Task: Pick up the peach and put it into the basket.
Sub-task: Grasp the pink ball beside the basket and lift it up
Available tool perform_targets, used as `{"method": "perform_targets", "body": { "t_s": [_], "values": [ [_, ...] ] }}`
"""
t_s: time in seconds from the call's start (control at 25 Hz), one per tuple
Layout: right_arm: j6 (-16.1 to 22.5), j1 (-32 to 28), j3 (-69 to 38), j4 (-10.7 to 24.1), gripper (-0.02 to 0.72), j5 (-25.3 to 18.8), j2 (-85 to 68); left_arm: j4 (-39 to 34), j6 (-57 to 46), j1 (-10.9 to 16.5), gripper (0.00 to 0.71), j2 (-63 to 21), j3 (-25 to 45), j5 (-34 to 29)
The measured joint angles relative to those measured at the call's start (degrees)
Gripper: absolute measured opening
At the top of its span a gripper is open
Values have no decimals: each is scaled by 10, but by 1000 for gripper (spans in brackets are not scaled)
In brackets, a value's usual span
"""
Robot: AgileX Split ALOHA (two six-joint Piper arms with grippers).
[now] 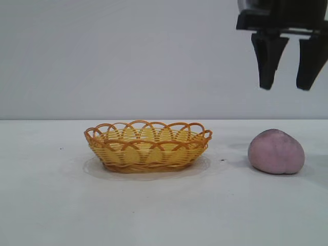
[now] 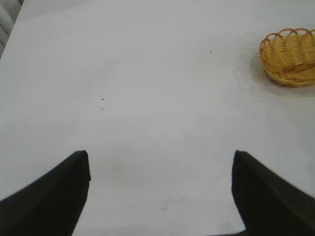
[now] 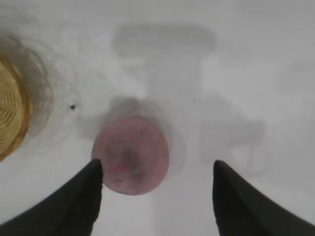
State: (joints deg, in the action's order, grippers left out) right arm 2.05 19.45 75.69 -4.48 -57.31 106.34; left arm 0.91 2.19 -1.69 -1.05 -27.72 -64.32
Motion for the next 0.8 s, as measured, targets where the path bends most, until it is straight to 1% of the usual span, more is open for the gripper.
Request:
{"method": "perform_targets", "body": {
  "t_s": [0.36, 0.52, 0.56, 0.64, 0.68, 0.76, 0.8],
  "values": [
    [0, 21, -14, -3, 458, 35, 48, 0, 0, 0, 549, 0, 0, 0],
    [0, 33, -14, -5, 458, 44, 69, 0, 0, 0, 549, 0, 0, 0],
    [0, 33, -14, -5, 414, 45, 76, 0, 0, 0, 549, 0, 0, 0],
    [0, 33, -14, -5, 427, 48, 86, 0, 0, 0, 549, 0, 0, 0],
    [0, 33, -14, -3, 375, 50, 91, 0, 0, 0, 549, 0, 0, 0],
    [0, 33, -14, -2, 318, 55, 98, 0, 0, 0, 549, 0, 0, 0],
    [0, 33, -14, 0, 267, 56, 100, 0, 0, 0, 549, 0, 0, 0]
  ]
}}
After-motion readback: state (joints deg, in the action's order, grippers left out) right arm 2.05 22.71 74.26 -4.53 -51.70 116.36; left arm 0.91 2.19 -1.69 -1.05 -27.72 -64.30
